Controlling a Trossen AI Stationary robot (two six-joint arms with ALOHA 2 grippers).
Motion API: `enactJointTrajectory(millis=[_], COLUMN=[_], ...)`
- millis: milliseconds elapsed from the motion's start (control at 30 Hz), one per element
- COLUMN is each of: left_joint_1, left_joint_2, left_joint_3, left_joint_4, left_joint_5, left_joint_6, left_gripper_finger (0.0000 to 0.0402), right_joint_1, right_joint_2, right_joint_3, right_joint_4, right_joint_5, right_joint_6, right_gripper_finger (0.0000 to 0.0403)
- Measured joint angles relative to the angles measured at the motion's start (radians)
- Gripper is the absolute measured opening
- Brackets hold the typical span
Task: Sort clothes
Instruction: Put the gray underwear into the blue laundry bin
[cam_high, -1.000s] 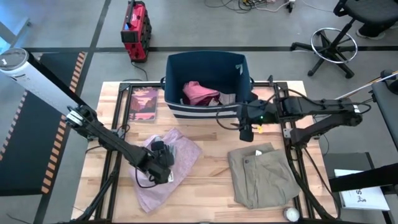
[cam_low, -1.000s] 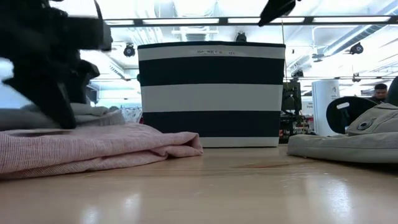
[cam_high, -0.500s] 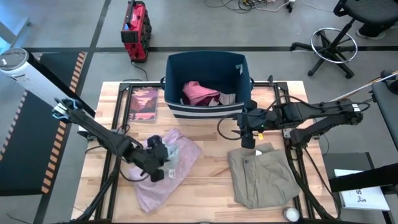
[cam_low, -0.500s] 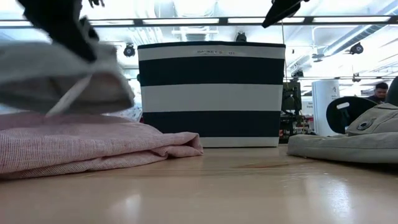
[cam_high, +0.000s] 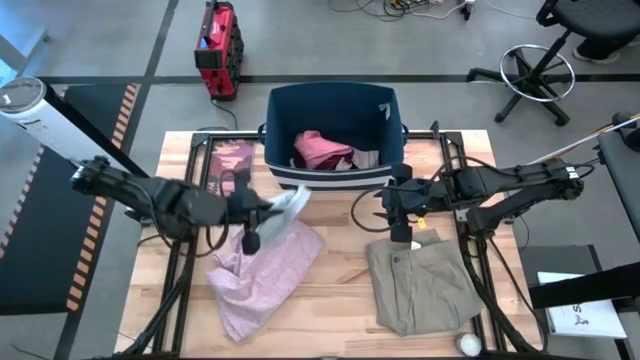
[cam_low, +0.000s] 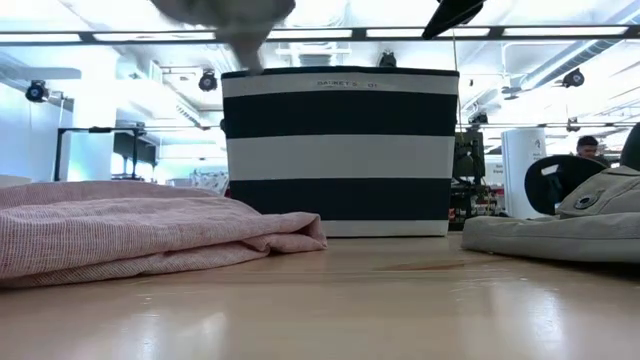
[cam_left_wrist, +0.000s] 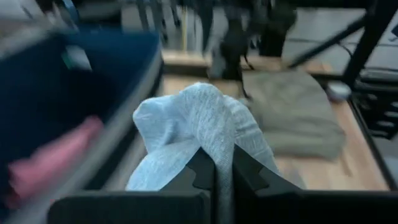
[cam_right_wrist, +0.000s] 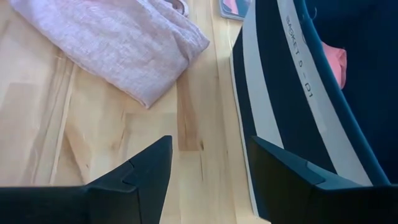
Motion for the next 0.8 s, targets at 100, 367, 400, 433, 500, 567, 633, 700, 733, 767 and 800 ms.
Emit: enactJointTrajectory(millis=[100,367,400,433,500,567,633,700,733,767,800], left_joint_1=[0.078,0.342,0.379,0.412,0.486,0.556,0.621,0.679,0.704,0.727,0.745], left_joint_2=[0.032,0.155,0.173,0.190,0.231,0.272,0.314,0.355,0.376,0.397,0.419], left_joint_3=[0.111,0.352,0.373,0.392,0.426,0.453,0.474,0.485,0.487,0.489,0.490], left_joint_4=[0.003,-0.002,-0.003,-0.005,-0.015,-0.020,-0.020,-0.016,-0.017,-0.019,-0.022], left_joint_5=[0.006,0.258,0.283,0.308,0.361,0.417,0.479,0.539,0.563,0.582,0.595], left_joint_6=[0.127,0.330,0.344,0.356,0.378,0.391,0.393,0.392,0.391,0.388,0.383], left_gripper_finger=[0.0002,0.0001,0.0001,0.0000,0.0000,0.0000,0.0000,0.0000,0.0000,0.0000,0.0000], right_joint_1=[0.000,0.000,0.000,0.000,0.000,0.000,0.000,0.000,0.000,0.000,0.000], right_joint_2=[0.000,0.000,0.000,0.000,0.000,0.000,0.000,0.000,0.000,0.000,0.000], right_joint_3=[0.000,0.000,0.000,0.000,0.000,0.000,0.000,-0.001,-0.001,-0.001,-0.001], right_joint_4=[0.003,0.006,0.006,0.006,0.006,0.006,0.006,0.005,0.005,0.004,0.002], right_joint_5=[0.000,0.000,0.000,0.000,0.000,0.000,0.000,0.000,0.000,0.000,0.000], right_joint_6=[-0.013,-0.022,-0.023,-0.023,-0.023,-0.023,-0.022,-0.023,-0.022,-0.023,-0.022], right_gripper_finger=[0.0191,0.0178,0.0177,0.0175,0.0172,0.0170,0.0170,0.0170,0.0171,0.0171,0.0172])
